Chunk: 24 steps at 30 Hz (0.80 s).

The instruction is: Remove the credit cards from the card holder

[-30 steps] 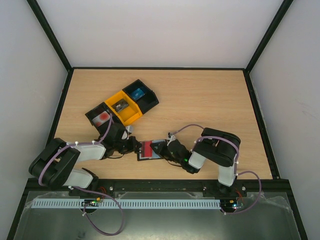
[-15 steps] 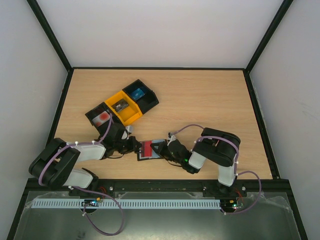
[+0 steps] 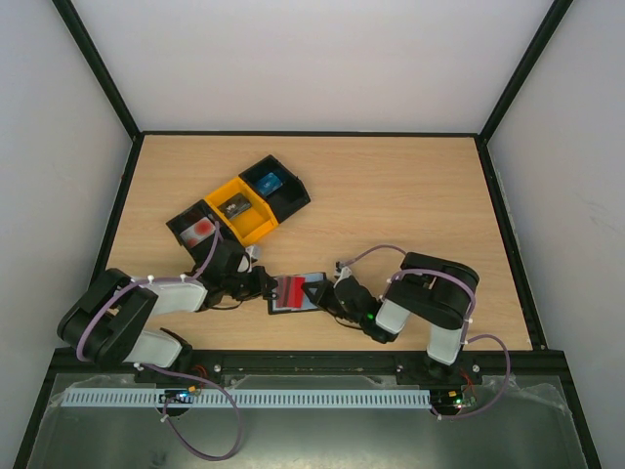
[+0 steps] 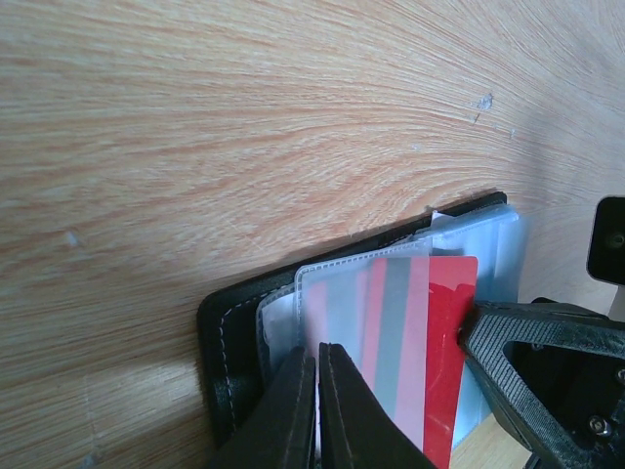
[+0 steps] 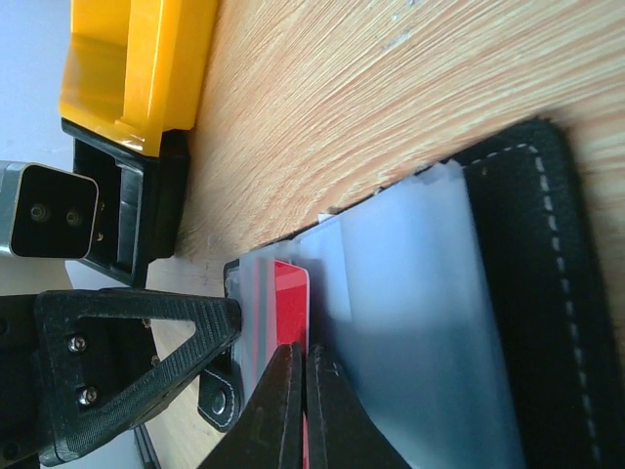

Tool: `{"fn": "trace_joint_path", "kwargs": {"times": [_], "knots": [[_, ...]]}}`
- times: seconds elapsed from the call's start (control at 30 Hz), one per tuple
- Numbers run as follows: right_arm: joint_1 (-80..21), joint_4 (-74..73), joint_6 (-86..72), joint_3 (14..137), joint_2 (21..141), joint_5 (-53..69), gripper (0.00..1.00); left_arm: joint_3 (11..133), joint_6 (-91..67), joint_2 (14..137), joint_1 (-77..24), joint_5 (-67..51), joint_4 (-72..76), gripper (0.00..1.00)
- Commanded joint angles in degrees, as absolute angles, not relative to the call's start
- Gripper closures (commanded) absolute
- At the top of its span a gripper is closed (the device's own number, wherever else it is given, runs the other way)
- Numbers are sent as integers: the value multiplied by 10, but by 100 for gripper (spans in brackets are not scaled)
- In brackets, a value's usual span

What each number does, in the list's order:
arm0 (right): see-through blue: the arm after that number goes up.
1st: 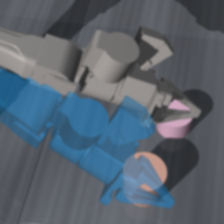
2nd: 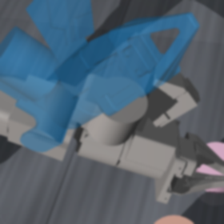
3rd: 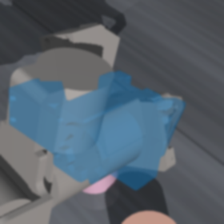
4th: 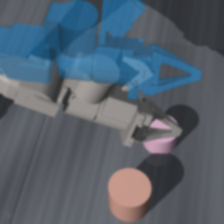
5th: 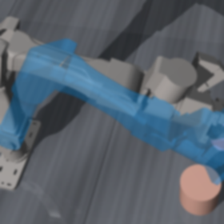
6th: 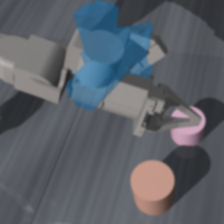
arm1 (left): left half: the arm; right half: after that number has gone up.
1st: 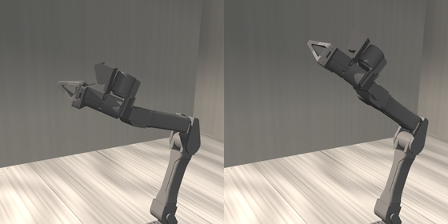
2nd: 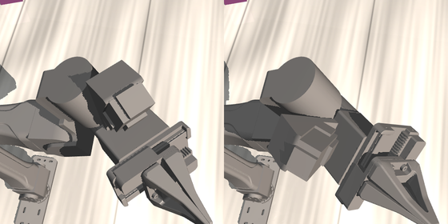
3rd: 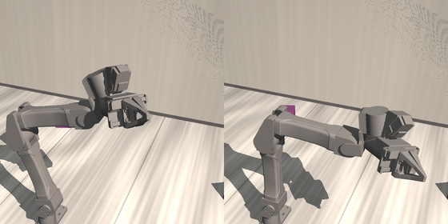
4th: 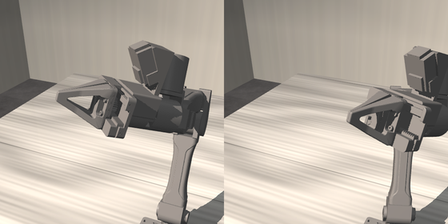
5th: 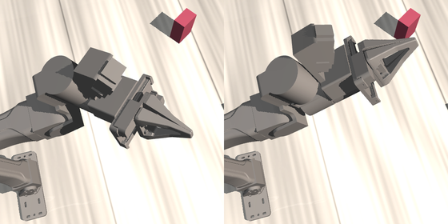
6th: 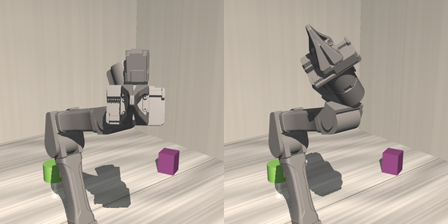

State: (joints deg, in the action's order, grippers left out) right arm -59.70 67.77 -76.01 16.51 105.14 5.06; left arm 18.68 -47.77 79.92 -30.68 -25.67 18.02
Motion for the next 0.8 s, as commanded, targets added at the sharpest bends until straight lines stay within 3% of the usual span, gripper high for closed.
{"fn": "trace_joint_path", "kwargs": {"times": [0.0, 0.77], "knots": [[-599, 691, -748, 145, 1039, 30, 98, 172, -472, 823, -308, -240, 129, 93], [-595, 692, -736, 113, 1000, 18, 98, 197, -476, 784, -307, -239, 103, 88]]}}
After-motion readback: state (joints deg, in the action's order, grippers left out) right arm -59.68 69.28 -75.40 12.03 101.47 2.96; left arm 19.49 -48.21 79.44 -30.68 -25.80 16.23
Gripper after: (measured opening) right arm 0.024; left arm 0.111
